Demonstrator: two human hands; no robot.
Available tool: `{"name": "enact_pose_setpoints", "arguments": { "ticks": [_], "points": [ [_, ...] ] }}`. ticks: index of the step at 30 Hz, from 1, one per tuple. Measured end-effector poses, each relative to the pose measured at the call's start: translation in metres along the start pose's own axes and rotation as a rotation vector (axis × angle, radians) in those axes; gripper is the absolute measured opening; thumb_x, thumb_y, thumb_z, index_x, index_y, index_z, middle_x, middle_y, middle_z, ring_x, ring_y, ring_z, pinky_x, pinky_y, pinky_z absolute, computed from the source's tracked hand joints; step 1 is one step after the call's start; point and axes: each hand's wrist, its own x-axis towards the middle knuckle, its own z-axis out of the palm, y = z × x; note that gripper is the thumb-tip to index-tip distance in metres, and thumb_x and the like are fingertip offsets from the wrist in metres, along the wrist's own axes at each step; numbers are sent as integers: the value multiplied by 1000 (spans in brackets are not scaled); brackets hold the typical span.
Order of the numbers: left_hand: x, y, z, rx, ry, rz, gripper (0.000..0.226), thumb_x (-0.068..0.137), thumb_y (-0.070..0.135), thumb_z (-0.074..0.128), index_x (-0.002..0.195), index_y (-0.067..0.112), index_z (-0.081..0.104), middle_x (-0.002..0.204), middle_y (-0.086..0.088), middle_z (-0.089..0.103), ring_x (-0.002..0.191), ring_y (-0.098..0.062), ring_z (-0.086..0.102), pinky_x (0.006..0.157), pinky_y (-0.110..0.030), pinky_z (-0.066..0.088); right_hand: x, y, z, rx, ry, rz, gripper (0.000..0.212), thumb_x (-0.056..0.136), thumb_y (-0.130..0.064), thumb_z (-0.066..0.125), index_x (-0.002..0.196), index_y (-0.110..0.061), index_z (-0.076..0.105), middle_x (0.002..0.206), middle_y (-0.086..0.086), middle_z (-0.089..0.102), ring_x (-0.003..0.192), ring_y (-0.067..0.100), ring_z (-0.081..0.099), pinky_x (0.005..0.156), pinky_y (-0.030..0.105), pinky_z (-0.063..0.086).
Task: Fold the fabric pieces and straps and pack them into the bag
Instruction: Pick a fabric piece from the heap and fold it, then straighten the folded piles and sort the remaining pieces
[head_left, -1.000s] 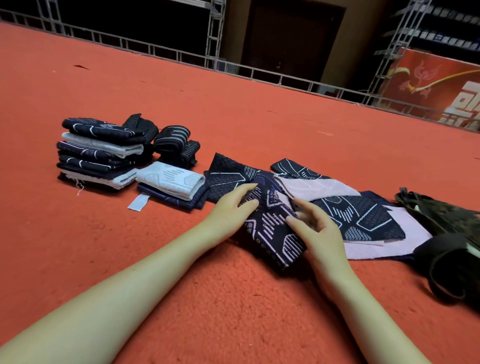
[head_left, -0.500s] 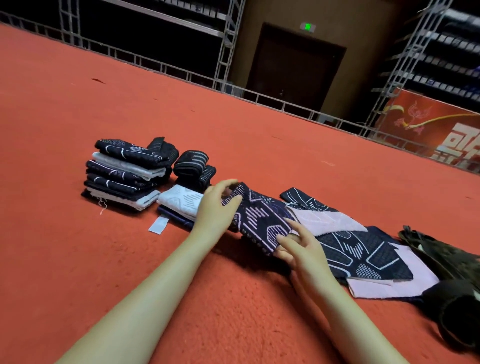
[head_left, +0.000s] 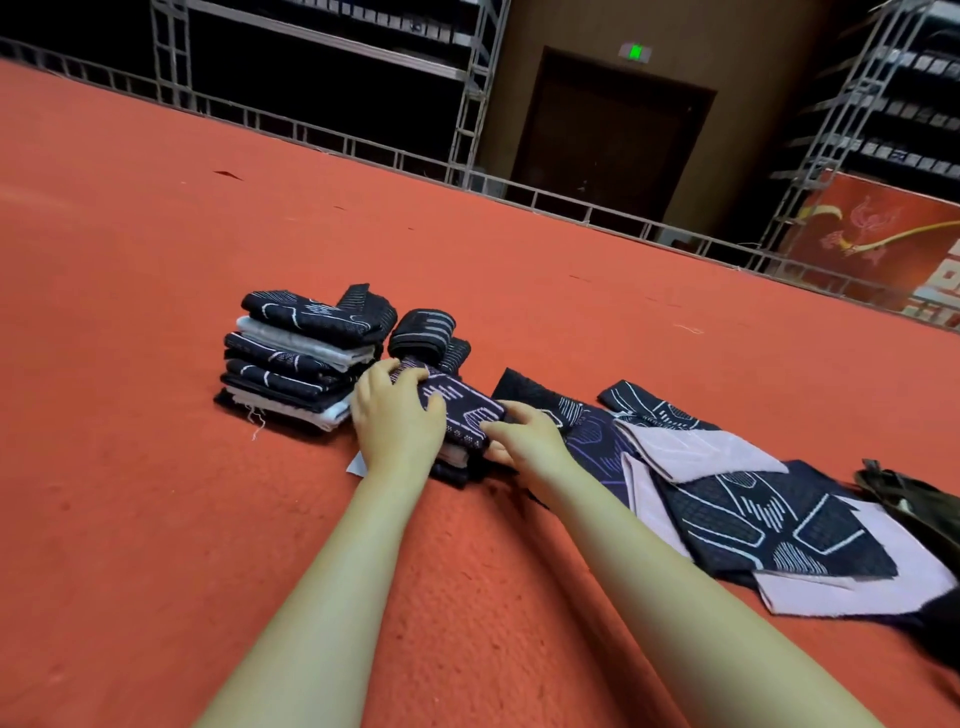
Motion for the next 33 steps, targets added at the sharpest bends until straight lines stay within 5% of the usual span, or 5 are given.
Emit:
{"name": "enact_pose_setpoints", "arguments": {
  "ticks": [8,16,24,29,33],
  "points": [
    [-4,13,0,72,-125,257,24,86,25,59,105,18,71,112,-1,62,113,-21,50,117,-32,2,-21,11,-22,-353,136,-224,23,86,-17,61,107,-25,66,88,-3,65,77,9,62,69,27,51],
    [-19,33,1,121,-299,376,27,91,32,52,112,24,67,113,2,59,112,-21,47,99,-32,28,-59,62,-84,-882,371,-236,47,80,-33,70,123,-17,60,114,4,54,115,23,43,99,31,33],
    [-27,25,8,116,-327,364,24,90,25,54,109,24,69,109,2,59,109,-22,49,97,-34,29,-92,65,-113,-796,334,-190,80,72,-38,79,140,-18,42,133,1,40,129,19,31,104,27,27],
    [-32,32,10,40,-303,369,21,91,22,53,105,23,69,105,2,59,106,-21,49,97,-37,31,-95,63,-127,-746,319,-133,85,67,-37,81,141,-26,38,120,-1,45,115,19,46,98,34,40],
    [-40,44,11,-78,-327,424,22,89,21,51,101,20,70,97,3,60,99,-21,53,93,-40,40,-95,65,-142,-772,309,-110,52,73,-30,78,121,-18,59,95,-3,57,84,12,56,80,27,45]
  ]
}}
